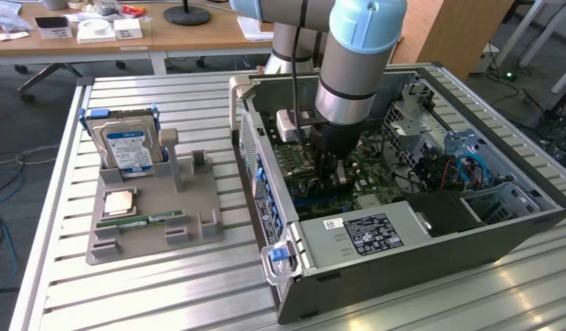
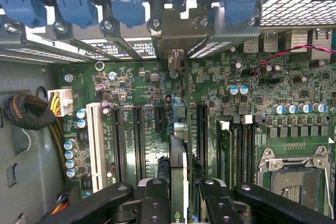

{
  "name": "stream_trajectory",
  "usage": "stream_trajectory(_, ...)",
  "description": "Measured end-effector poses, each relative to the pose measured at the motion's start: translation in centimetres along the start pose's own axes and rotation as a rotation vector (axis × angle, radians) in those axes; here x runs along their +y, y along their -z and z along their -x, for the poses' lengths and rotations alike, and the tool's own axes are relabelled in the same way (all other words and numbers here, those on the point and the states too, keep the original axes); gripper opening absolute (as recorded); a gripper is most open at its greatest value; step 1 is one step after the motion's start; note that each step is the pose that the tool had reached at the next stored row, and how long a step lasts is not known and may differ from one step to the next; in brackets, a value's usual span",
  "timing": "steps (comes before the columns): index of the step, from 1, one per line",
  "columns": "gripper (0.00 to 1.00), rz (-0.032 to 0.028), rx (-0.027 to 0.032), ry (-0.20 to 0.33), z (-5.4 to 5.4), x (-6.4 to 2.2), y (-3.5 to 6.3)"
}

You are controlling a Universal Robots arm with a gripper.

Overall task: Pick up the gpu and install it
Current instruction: 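Insert the gpu into the slot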

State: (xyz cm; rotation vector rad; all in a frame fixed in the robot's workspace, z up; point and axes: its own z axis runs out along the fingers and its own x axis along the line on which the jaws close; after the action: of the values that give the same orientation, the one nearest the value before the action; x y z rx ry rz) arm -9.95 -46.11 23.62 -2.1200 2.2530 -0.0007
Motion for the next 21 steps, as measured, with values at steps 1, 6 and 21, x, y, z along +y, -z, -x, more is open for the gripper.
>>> stream_trajectory(1, 0.26, 0.0000, 0.0001, 0.000, 0.00, 0.00, 0.00)
stream_trajectory(6, 0.26, -0.0003, 0.0002, 0.000, 0.00, 0.00, 0.01)
stream_trajectory(21, 0.26, -0.0002, 0.0002, 0.001, 0.00, 0.00, 0.01)
